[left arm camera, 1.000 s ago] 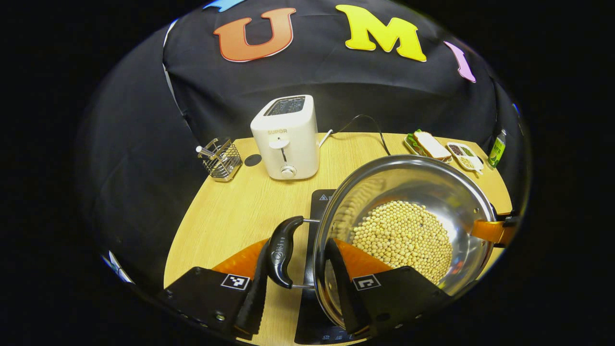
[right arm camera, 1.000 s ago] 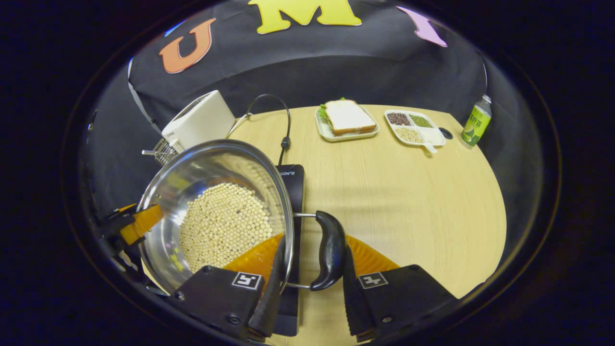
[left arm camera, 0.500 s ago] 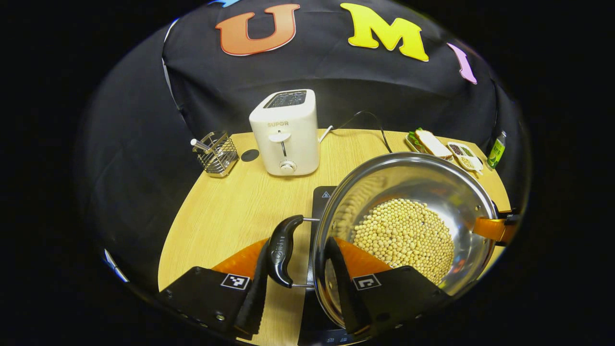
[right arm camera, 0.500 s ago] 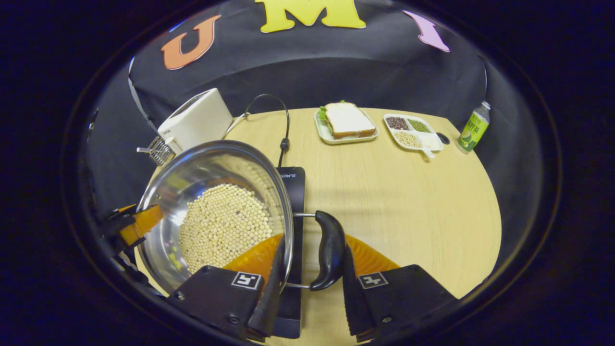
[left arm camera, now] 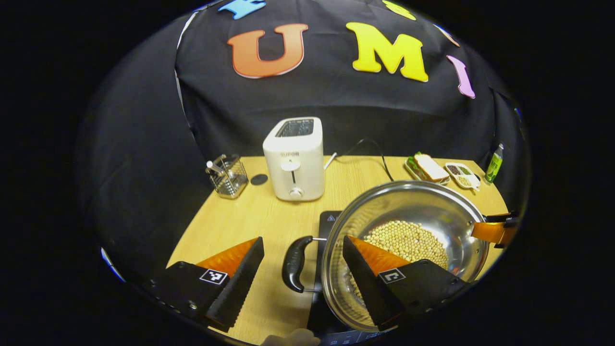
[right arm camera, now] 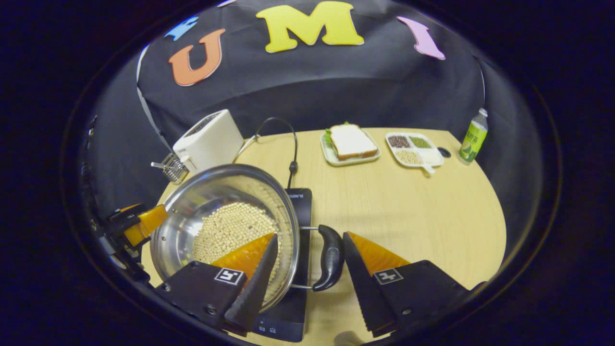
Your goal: First push the handle of the pot to place it horizontally, then grasp the pot with both hands and set it on the induction cooktop.
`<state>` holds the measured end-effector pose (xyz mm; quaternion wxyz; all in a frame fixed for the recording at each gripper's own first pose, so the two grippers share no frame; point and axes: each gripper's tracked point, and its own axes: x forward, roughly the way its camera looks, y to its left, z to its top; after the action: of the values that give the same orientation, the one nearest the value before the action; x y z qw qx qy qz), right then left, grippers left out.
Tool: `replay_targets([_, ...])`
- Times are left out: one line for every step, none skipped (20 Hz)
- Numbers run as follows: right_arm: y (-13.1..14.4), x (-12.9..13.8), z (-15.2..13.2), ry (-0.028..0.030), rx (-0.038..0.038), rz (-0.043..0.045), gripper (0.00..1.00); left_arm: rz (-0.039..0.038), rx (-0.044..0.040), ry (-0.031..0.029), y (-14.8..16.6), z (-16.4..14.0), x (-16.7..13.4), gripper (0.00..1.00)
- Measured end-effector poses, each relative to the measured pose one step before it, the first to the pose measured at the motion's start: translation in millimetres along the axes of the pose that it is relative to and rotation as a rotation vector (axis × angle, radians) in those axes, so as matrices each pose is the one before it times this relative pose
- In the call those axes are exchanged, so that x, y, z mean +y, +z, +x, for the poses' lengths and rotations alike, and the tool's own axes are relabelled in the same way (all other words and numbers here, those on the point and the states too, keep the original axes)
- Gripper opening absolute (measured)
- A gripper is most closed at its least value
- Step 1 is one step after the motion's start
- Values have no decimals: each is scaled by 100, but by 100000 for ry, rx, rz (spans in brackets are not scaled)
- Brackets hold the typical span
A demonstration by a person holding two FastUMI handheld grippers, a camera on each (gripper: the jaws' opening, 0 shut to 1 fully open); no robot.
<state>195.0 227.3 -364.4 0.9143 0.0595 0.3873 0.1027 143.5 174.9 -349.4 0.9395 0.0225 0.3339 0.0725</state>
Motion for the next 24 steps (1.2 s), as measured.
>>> replay_targets([506,-190,-825,-598,-2397,-2616,87,1331,-1490,1526,581,-772,275,97])
replay_targets([849,-205,-691,-233,-3182,-2044,87,617,-1152,1624,377,-902,298,97])
replay_targets([626,-229,-695,-681,-2070,-2265,88,243,-1785,646,567,-887,-49,97])
replay_targets([533,-338,-738,-645,-1546,-1900,87,236,-1188,728,575,-828,-118,97])
replay_targets([499,-187,-742,-187,-2140,-1067,88,41,-1435,153,463,-859,-273,96])
replay_targets([583,-17,-826,530,-2121,-933,88,-753,-1083,-453,505,-923,-440,97])
replay_targets([402,-262,-808,-198,-1408,-1594,88,-670,-1057,-632,523,-1013,-625,97])
replay_targets([394,-296,-1166,338,-2205,-1017,88,-862,-2077,-242,882,-1106,-594,97])
replay_targets([295,-199,-946,503,-1695,-691,88,-775,-2224,-580,904,-1137,-424,97])
replay_targets([413,-525,-1336,46,-2131,-565,88,-962,-2963,-478,1125,-1215,-421,96])
replay_targets([504,-504,-1236,66,-2150,-2,88,-1352,-2512,-765,1040,-1526,-867,96])
replay_targets([561,-669,-1368,-341,-2244,343,88,-1626,-2174,-686,1097,-1348,-909,97])
replay_targets([783,-691,-1334,-61,-2591,488,88,-1315,-2336,-773,1127,-1428,-838,97])
replay_targets([824,-712,-1310,-29,-2317,-258,88,161,-3307,-777,1413,-1236,-766,96])
replay_targets([804,-881,-1453,-513,-2596,-635,88,543,-2651,-411,1153,-971,-737,97])
replay_targets([1008,-822,-1320,-221,-2595,-572,92,442,-2927,-461,1253,-1180,-821,96])
replay_targets([894,-927,-1406,-557,-2450,-78,96,156,-2539,-870,1443,-1379,-1003,96])
replay_targets([874,-656,-1250,-210,-2048,20,97,-306,-1835,-1092,1291,-1170,-1098,96])
replay_targets([1250,-1029,-1347,-465,-2962,60,97,-239,-1809,-852,997,-1060,-1012,96])
replay_targets([1216,-943,-1301,-410,-2840,4,97,-102,-1986,-833,1156,-934,-969,96])
replay_targets([1238,-893,-1113,-227,-2555,20,98,-441,-1561,-797,874,-198,-683,96])
replay_targets([1057,-849,-983,-373,-2398,-66,97,-196,-1069,-622,886,-591,-930,96])
replay_targets([1042,-921,-1015,-465,-2199,-14,97,-389,-1731,-638,915,-561,-832,96])
replay_targets([1007,-928,-819,-553,-2056,8,98,-391,-1450,-29,744,-589,-742,96])
